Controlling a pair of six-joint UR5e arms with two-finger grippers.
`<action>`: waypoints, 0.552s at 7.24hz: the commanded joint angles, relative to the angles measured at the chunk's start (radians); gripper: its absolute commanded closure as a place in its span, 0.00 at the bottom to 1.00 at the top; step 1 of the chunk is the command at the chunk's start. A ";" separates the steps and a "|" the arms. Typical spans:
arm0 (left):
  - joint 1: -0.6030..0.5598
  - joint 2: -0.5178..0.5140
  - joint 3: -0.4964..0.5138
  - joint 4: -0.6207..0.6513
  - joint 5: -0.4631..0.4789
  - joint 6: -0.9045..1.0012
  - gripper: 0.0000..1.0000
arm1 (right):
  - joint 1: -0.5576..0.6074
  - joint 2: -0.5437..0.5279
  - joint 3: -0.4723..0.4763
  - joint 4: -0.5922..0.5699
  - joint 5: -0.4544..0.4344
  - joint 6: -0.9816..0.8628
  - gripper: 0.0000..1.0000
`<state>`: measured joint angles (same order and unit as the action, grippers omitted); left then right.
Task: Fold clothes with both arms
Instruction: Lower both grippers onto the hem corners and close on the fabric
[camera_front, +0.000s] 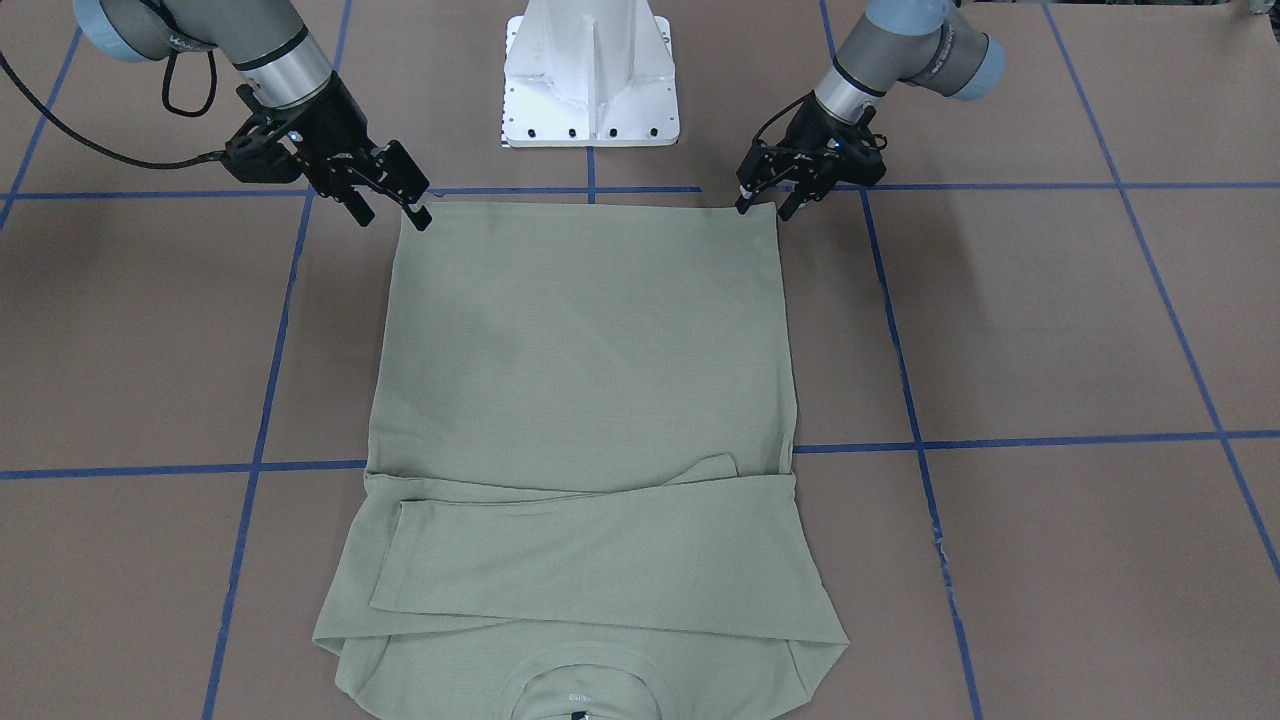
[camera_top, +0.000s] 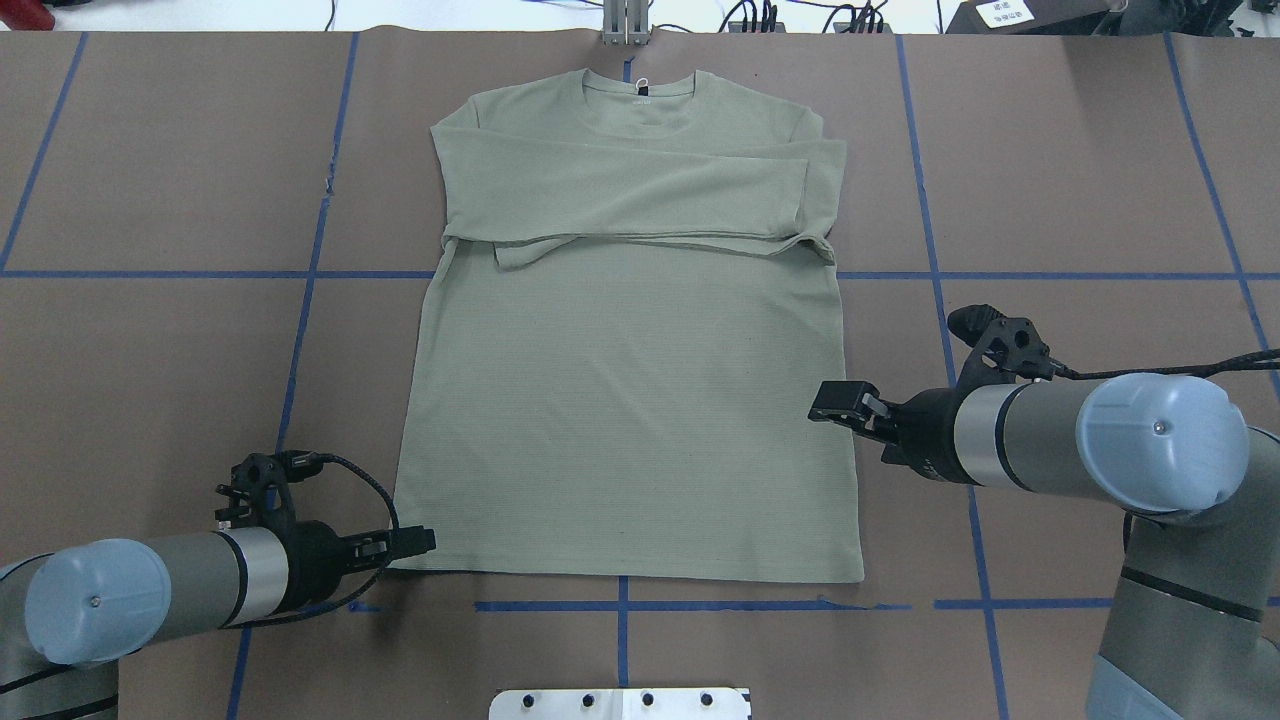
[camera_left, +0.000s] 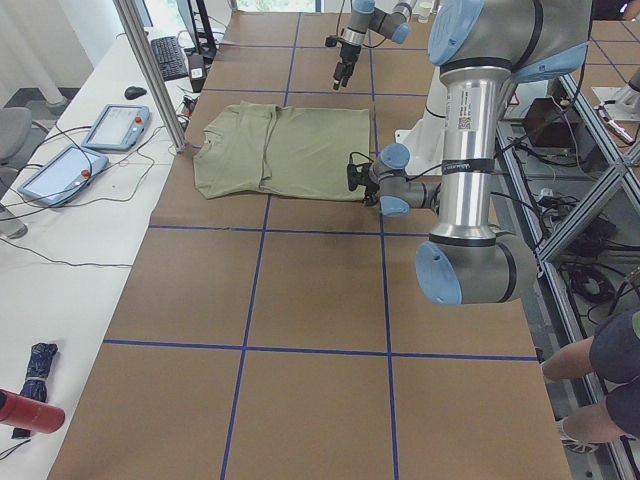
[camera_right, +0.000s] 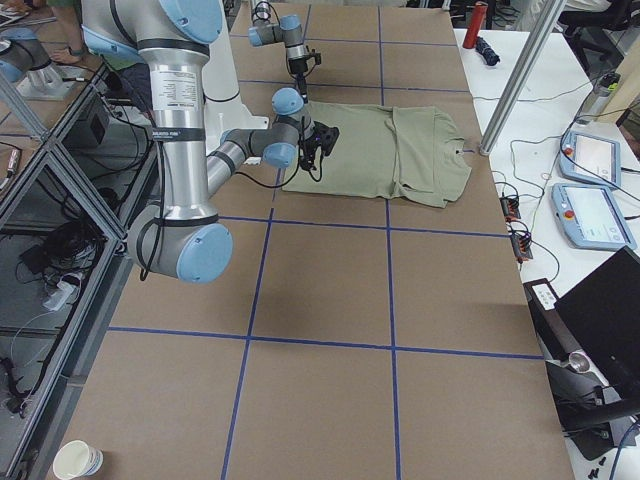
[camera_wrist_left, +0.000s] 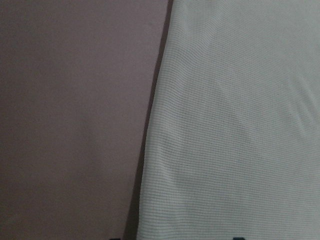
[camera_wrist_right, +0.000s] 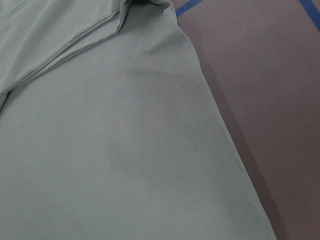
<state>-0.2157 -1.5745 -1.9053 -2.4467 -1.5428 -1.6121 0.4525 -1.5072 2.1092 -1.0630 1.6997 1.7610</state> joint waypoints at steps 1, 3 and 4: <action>0.009 -0.001 0.003 0.000 -0.002 0.000 0.20 | 0.000 -0.001 0.000 0.000 0.000 0.000 0.00; 0.010 -0.001 0.003 0.000 -0.002 0.000 0.45 | 0.000 -0.001 0.000 0.000 0.000 0.000 0.00; 0.015 -0.001 0.002 -0.002 -0.005 0.000 0.78 | 0.000 -0.001 0.000 0.000 0.000 0.000 0.00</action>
<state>-0.2046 -1.5754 -1.9025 -2.4471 -1.5455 -1.6122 0.4525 -1.5079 2.1092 -1.0630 1.6997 1.7610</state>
